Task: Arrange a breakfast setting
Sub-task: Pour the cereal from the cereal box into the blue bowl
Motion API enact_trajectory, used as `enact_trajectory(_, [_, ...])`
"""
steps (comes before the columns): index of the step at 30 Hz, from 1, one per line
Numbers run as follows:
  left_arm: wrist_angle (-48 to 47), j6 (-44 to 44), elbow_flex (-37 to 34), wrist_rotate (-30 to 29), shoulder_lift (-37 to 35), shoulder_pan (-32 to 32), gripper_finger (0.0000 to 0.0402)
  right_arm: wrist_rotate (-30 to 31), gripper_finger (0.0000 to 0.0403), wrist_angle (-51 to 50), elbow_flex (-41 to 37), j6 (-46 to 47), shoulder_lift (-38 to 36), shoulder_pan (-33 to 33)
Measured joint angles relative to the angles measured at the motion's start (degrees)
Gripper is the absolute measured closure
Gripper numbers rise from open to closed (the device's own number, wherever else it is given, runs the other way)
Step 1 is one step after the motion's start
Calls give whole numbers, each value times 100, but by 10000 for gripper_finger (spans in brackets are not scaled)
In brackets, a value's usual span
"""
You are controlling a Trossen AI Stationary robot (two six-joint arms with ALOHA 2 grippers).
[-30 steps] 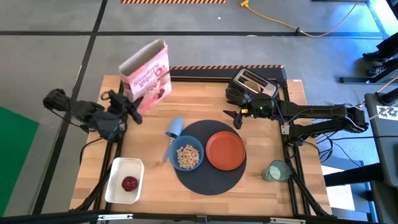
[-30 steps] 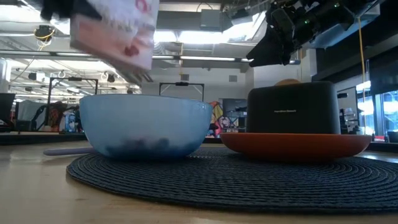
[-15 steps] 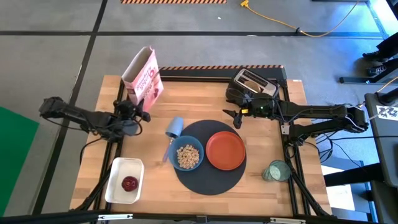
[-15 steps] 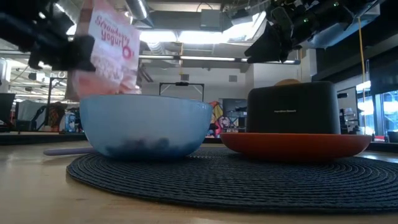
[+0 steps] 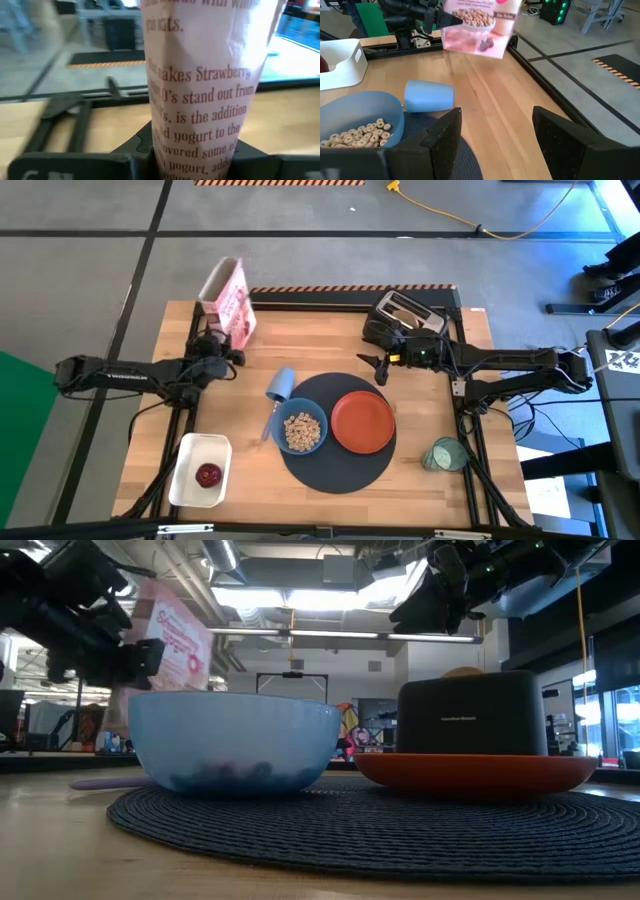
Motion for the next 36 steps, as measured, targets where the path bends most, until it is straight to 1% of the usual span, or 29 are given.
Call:
enact_trajectory(2, [596,585,-84,392,34,158,309,0,167,6,-1,-25,0,0])
enact_trajectory(4, [933,1079,-122,583,86,307,309,0,167,34,0,-41,0,0])
enact_trajectory(7, [953,1467,-138,775,154,550,309,0,167,37,-2,-68,0,0])
enact_trajectory(10, [952,2021,-156,1369,269,852,309,0,167,35,-1,-148,0,-1])
enact_trajectory(14, [1163,2024,-272,1954,493,1269,309,1,167,35,-2,-171,0,-2])
enact_trajectory(20, [1290,2197,-309,2053,647,1710,309,0,167,7,-2,-173,0,0])
enact_trajectory(24, [1279,2580,-309,2458,633,1931,309,0,167,-30,-2,-173,0,-2])
enact_trajectory(26, [1281,2608,-309,2547,621,2012,306,-2,167,-63,-2,-173,0,0])
enact_trajectory(30, [1242,2748,-270,2624,625,2120,280,0,167,-68,-2,-173,0,0])
enact_trajectory(36, [989,2775,-86,2626,631,2295,213,-2,167,-132,-2,-172,0,-2])
